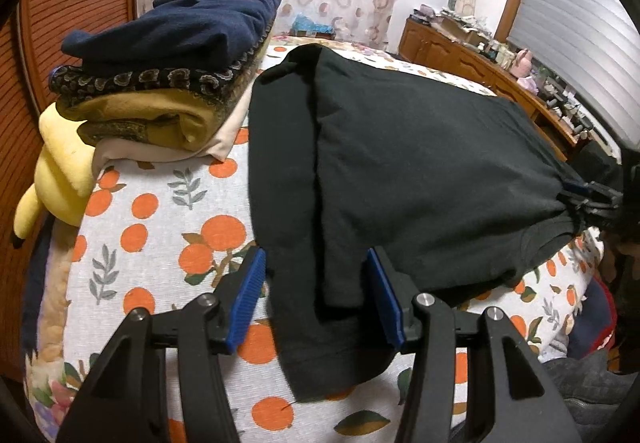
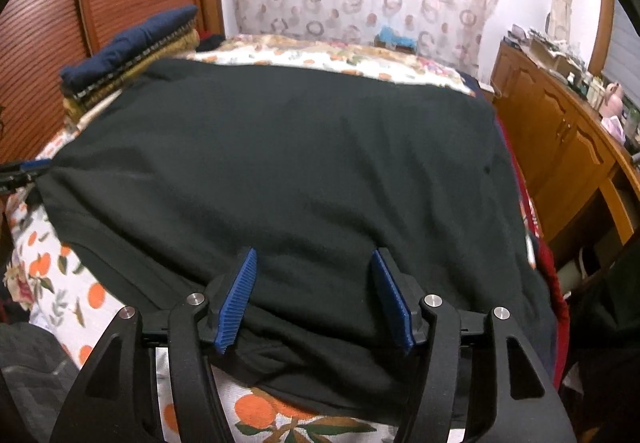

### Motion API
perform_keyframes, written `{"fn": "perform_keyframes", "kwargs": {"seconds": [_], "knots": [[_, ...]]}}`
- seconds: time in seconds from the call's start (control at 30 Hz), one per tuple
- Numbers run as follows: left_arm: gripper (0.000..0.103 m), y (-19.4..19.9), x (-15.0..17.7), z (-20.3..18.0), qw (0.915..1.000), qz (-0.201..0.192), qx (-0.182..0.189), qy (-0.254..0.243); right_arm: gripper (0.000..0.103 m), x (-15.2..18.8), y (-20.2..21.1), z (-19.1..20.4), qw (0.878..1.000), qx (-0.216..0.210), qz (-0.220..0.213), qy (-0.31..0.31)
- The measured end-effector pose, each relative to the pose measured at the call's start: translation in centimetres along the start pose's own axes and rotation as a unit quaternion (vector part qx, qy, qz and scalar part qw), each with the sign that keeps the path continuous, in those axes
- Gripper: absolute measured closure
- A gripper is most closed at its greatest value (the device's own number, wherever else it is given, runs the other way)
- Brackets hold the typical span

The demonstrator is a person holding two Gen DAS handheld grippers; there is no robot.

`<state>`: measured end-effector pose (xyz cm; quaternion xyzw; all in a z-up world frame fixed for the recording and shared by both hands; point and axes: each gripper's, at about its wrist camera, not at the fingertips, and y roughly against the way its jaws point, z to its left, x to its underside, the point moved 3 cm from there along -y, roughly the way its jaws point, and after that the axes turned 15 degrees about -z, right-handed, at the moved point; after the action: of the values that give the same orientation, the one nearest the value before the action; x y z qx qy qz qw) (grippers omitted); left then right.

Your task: Fold small clothes

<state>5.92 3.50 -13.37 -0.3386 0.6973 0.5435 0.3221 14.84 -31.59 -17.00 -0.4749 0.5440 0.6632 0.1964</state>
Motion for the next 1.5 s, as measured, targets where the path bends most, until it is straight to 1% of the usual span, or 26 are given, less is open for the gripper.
{"fn": "perform_keyframes", "kwargs": {"seconds": [0.03,0.07,0.1,0.17,0.2,0.23,0.27,0.3,0.47,0.57,0.67,0.7,0.83,0.93,1.0,1.1,1.17,1.3,1.5], "knots": [[0.052,0.0,0.0,-0.1,1.0000,-0.001,0.003,0.000,0.040,0.2,0.0,0.0,1.000,0.003,-0.001,0.002],[0.054,0.0,0.0,-0.1,1.0000,-0.001,0.005,-0.002,0.038,0.3,0.1,0.2,1.000,0.006,-0.009,0.006],[0.063,0.0,-0.1,-0.2,1.0000,-0.002,0.009,-0.003,0.038,0.5,0.3,0.3,1.000,0.009,-0.013,0.007],[0.068,-0.2,-0.2,-0.2,0.9999,-0.002,0.014,0.001,0.037,0.6,0.4,0.3,1.000,0.012,-0.019,-0.001],[0.074,-0.2,-0.2,-0.2,0.9999,-0.002,0.016,0.002,0.036,0.8,0.4,0.4,1.000,0.012,-0.022,-0.004],[0.077,-0.2,-0.1,-0.2,0.9998,-0.001,0.018,0.001,0.033,0.8,0.5,0.5,1.000,0.013,-0.024,-0.005],[0.084,-0.3,-0.1,-0.3,0.9998,-0.001,0.021,-0.001,0.032,0.9,0.5,0.6,1.000,0.015,-0.023,-0.004],[0.088,-0.4,0.0,-0.5,0.9997,0.002,0.025,-0.004,0.031,0.8,0.5,0.7,1.000,0.019,-0.020,-0.007],[0.088,-0.6,-0.1,-0.4,0.9997,0.001,0.024,-0.003,0.029,0.6,0.3,0.8,0.999,0.044,-0.010,-0.031],[0.088,-0.5,-0.1,-0.4,0.9997,-0.001,0.023,-0.006,0.028,0.9,0.6,1.0,0.998,0.050,-0.021,-0.042],[0.095,-0.5,0.0,-0.5,0.9996,-0.004,0.026,-0.007,0.027,1.3,0.8,1.3,0.997,0.055,-0.037,-0.031],[0.097,-0.4,-0.1,-0.6,0.9996,-0.010,0.026,-0.008,0.027,1.4,0.9,1.4,0.997,0.057,-0.040,-0.033],[0.098,0.4,-0.5,-1.2,0.9990,-0.028,0.035,-0.005,0.024,1.7,1.0,1.1,0.996,0.063,-0.047,-0.049],[0.098,1.1,-1.6,-1.9,0.9979,-0.048,0.044,0.000,0.023,1.7,1.1,1.3,0.996,0.063,-0.043,-0.042],[0.098,1.5,-2.7,-2.5,0.9964,-0.062,0.058,0.006,0.023,1.7,1.2,1.2,0.997,0.056,-0.041,-0.039],[0.098,1.7,-4.4,-3.7,0.9942,-0.081,0.071,-0.001,0.023,1.8,1.3,1.0,0.997,0.047,-0.041,-0.038],[0.098,1.7,-5.6,-4.9,0.9921,-0.090,0.088,-0.004,0.023,1.8,1.5,0.8,0.997,0.044,-0.045,-0.041],[0.098,1.2,-7.6,-8.1,0.9873,-0.104,0.118,-0.024,0.023,1.8,2.1,-0.5,0.996,0.028,-0.054,-0.070],[0.099,-0.1,-10.8,-12.6,0.9796,-0.109,0.161,-0.050,0.023,1.3,4.5,-3.0,0.992,0.044,-0.084,-0.077]]}}
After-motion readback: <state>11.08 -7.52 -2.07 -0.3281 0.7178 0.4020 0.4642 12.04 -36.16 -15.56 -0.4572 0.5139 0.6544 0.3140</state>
